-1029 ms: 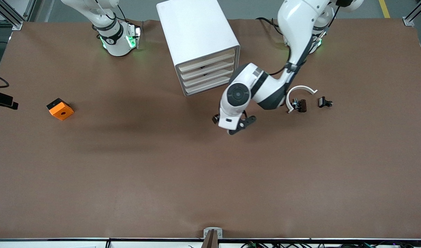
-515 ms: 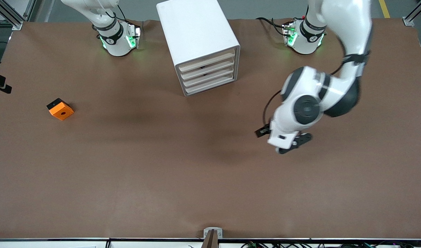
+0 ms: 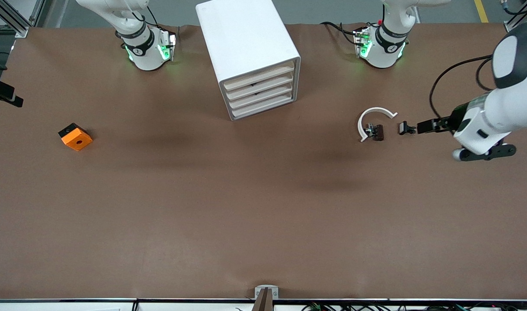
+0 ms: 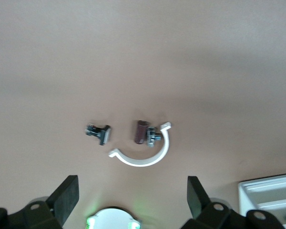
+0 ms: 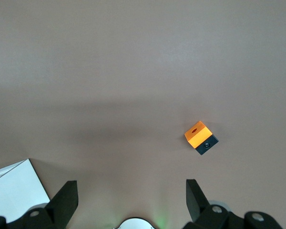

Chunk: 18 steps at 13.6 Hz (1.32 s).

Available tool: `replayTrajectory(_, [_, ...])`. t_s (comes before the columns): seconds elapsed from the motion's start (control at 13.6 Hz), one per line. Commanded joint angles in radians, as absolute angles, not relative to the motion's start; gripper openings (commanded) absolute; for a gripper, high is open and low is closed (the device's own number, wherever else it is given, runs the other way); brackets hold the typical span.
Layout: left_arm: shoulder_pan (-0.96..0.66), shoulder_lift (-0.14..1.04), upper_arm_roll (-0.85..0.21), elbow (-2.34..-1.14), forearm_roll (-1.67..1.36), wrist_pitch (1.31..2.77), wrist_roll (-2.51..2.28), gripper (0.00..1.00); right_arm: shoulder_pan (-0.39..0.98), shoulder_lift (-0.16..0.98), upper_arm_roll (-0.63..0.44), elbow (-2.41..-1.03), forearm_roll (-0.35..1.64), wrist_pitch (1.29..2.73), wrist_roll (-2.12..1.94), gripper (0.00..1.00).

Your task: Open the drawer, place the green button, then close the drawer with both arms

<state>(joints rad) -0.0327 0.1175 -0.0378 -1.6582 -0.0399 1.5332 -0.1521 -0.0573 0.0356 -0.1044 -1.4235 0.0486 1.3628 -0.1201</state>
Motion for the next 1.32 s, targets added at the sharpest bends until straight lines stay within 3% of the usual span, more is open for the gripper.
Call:
replayTrajectory(0.0, [0.038, -0.116, -0.055, -1.962, -0.021, 1.733, -0.031, 1.0, -0.043, -0.089, -0.12, -1.589, 0.054, 1.439, -0.097, 1.0])
replayTrajectory(0.15, [0.055, -0.219, -0.055, -2.098, -0.021, 1.865, -0.017, 1.0, -0.044, -0.117, -0.118, -1.624, 0.052, 1.457, -0.101, 1.0])
replayTrajectory(0.22, [0.054, -0.222, -0.057, -2.082, -0.021, 1.868, -0.018, 1.0, -0.043, -0.12, -0.118, -1.626, 0.052, 1.456, -0.104, 1.0])
replayTrajectory(0.59, [0.051, -0.192, -0.057, -1.88, -0.025, 1.85, -0.025, 1.0, -0.064, -0.135, -0.11, -1.628, 0.028, 1.45, -0.144, 1.0])
replayTrajectory(1.1, [0.043, -0.069, -0.057, -1.582, -0.035, 1.628, -0.034, 1.0, -0.061, -0.144, -0.087, -1.629, -0.018, 1.459, -0.175, 1.0])
replayTrajectory(1.25, [0.04, -0.061, -0.058, -1.563, -0.026, 1.585, -0.032, 1.0, -0.058, -0.146, -0.084, -1.629, -0.018, 1.459, -0.173, 1.0])
